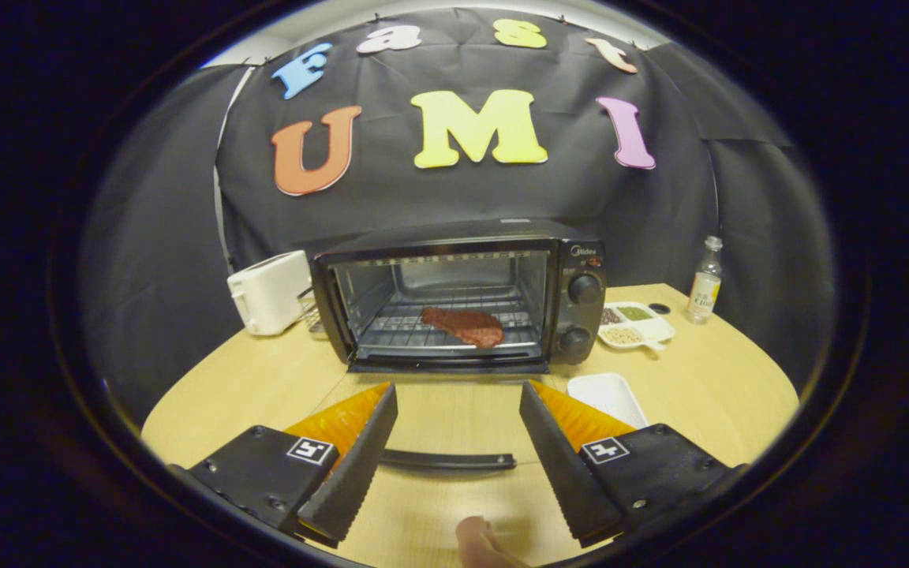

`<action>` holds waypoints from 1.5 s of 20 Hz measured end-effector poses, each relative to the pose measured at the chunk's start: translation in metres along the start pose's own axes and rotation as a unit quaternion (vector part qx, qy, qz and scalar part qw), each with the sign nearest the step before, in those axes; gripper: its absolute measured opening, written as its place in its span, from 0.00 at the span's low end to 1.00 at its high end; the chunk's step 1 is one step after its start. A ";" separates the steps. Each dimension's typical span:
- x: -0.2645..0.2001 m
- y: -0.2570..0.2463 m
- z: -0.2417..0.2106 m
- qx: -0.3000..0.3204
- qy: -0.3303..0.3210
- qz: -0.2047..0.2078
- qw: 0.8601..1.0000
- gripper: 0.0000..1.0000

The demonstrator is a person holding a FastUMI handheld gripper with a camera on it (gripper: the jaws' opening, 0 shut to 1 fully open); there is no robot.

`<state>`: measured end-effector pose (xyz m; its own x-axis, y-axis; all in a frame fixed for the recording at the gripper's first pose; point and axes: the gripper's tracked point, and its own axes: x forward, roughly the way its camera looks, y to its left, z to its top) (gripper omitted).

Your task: Open the toaster oven, put the food inside, and close the toaster oven door.

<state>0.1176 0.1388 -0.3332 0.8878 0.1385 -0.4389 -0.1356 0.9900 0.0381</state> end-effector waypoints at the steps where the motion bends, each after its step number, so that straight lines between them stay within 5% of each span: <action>1: -0.003 0.003 -0.010 -0.002 0.007 -0.004 1.000 0.99; 15: 0.023 0.014 -0.110 0.007 0.134 -0.019 0.991 0.99; 30: 0.031 0.012 -0.047 -0.021 0.070 -0.036 0.997 0.99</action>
<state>0.1232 0.1543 -0.3885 0.8259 0.0601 -0.5606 -0.0959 0.9948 -0.0347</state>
